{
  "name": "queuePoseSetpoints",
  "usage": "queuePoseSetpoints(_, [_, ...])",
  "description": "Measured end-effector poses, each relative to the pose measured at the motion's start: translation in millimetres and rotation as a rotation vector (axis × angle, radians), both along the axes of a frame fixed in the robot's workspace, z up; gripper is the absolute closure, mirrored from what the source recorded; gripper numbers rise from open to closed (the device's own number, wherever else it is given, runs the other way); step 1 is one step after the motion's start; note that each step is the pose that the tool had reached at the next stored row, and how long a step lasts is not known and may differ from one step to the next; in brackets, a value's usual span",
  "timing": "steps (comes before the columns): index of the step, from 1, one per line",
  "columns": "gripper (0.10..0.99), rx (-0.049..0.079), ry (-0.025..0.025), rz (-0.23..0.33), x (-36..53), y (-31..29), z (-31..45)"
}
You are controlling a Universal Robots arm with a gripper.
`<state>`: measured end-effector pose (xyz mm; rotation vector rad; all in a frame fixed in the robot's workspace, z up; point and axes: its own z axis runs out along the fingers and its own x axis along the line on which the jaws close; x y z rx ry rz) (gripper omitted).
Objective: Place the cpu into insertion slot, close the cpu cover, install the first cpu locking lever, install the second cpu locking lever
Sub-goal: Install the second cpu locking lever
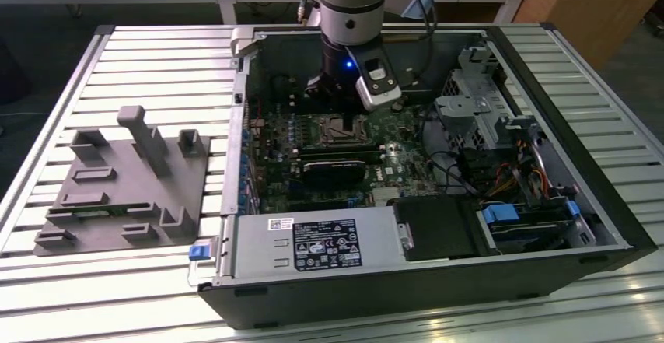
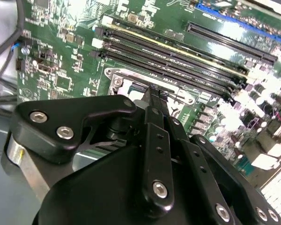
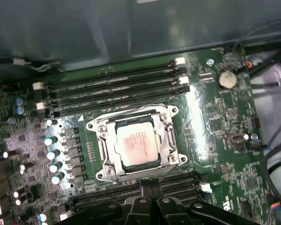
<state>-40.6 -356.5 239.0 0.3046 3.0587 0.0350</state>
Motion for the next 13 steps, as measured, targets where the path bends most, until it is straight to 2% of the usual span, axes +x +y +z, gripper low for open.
queuePoseSetpoints(4, [0.980, 0.000, 0.0000, 0.055, -0.1, -0.3, -1.7])
queuePoseSetpoints(13, [0.980, 0.000, 0.0001, 0.071, -4.6, -6.2, -5.5])
